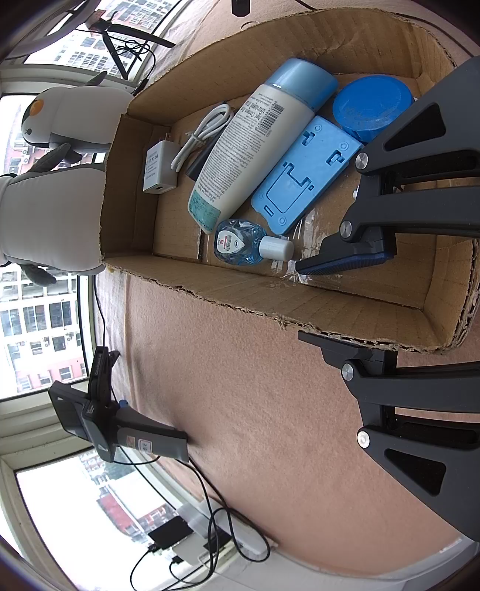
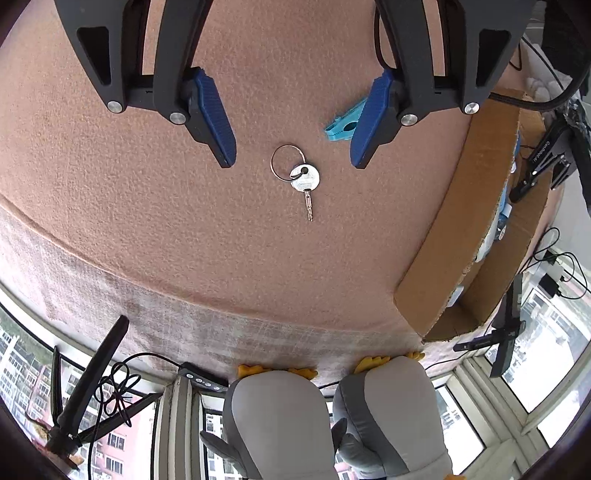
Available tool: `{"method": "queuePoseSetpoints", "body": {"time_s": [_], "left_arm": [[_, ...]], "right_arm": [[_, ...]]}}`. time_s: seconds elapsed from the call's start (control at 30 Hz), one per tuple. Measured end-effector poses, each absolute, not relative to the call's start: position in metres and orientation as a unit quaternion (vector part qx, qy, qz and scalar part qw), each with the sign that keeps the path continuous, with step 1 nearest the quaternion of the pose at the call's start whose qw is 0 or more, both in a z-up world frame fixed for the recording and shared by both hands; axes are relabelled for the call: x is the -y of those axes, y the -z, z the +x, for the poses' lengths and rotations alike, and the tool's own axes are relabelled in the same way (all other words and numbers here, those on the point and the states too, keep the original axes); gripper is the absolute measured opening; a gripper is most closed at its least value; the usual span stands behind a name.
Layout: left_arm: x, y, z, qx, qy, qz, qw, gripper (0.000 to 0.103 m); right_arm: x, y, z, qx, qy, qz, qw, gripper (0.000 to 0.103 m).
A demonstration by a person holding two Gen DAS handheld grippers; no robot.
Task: Organize rigid objects
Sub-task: 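Move the right tool back to the key on the ring, then grasp the key by its shank with the right tool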
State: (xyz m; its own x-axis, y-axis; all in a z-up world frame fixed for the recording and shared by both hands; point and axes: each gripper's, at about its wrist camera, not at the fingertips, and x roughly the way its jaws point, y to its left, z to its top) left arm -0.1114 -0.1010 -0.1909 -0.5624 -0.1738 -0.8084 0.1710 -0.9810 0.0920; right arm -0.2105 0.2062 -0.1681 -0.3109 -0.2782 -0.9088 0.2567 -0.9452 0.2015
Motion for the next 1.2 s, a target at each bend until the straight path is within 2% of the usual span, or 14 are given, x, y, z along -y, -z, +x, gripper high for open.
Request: {"method": "queuePoseSetpoints", "body": {"time_s": [0.33,0.43,0.53,0.67,0.83,0.9,1.03,1.2], "left_arm": [[0.101,0.191,-0.111,0.002,0.884,0.458,0.097,0.027],[0.101,0.191,-0.111,0.002,0.884,0.458,0.098,0.027],[0.102,0.190,-0.112,0.003,0.884,0.457,0.098,0.027],[0.102,0.190,-0.112,0.004,0.884,0.457,0.098,0.027],[0.102,0.190,-0.112,0.003,0.884,0.457,0.098,0.027],[0.102,0.190,-0.112,0.003,0.884,0.457,0.098,0.027],[0.102,0.190,-0.112,0.004,0.884,0.457,0.098,0.027],[0.101,0.190,-0.112,0.004,0.884,0.457,0.098,0.027]], "right_arm": [[-0.235,0.185,-0.226,0.120,0.778,0.594,0.166,0.053],[-0.237,0.190,-0.228,0.140,0.769,0.601,0.167,0.047],[-0.237,0.189,-0.229,0.146,0.767,0.602,0.167,0.046],[-0.231,0.190,-0.232,0.140,0.766,0.606,0.165,0.038],[-0.220,0.190,-0.235,0.123,0.765,0.609,0.168,0.036],[-0.222,0.191,-0.237,0.126,0.763,0.611,0.169,0.030],[-0.224,0.192,-0.237,0.129,0.761,0.613,0.168,0.027],[-0.225,0.193,-0.235,0.132,0.759,0.615,0.169,0.015]]}}
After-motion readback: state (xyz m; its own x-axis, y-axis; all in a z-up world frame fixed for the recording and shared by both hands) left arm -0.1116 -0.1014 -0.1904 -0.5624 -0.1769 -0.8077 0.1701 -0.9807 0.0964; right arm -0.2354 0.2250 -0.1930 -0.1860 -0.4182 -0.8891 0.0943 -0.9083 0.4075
